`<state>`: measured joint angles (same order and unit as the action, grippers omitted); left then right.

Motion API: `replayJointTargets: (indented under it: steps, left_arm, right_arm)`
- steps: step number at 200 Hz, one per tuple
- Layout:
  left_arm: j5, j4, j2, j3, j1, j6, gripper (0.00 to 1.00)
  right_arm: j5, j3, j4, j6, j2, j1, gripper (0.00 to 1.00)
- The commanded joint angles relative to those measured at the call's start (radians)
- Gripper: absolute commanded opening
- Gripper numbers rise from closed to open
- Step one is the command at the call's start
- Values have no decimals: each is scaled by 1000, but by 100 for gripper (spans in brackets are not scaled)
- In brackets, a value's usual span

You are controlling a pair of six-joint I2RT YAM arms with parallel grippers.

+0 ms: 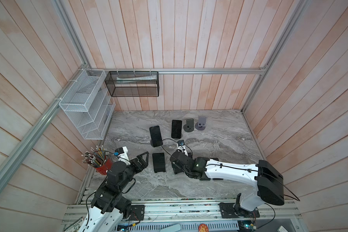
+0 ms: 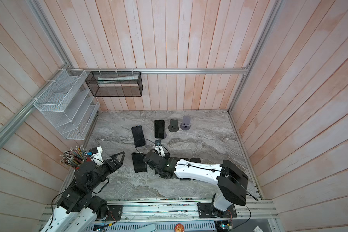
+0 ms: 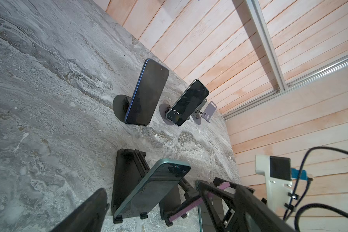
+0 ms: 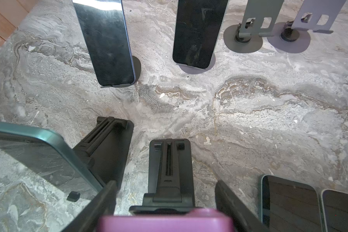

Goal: Remove the phone from the phone stand
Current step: Remove the phone from the phone stand, then place the phone to the middle-right of the table.

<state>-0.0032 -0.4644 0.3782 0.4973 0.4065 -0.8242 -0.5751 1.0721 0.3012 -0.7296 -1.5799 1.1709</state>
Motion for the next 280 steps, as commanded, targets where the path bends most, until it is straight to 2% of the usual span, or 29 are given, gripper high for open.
replayJointTargets:
  steps: [1,76,184,229,280]
  left_arm:
    - [22,-4,13,29,-3,-6,100]
    - [39,16,26,30,-3,-28,100]
    - [86,73,109,64,-3,-32,100]
    - [94,87,135,85,-3,-35,100]
    - [111,108,157,73,-3,-54,100]
  right_arm:
    - [-24,32,24,26,39,7,70]
    - [-58,8,17,50,126,10,69]
    - [-139,22,62,157,208,-19,69]
    - [-127,19,62,230,257,-96,69]
    - [-30,-48,-22,359,336,-278,69]
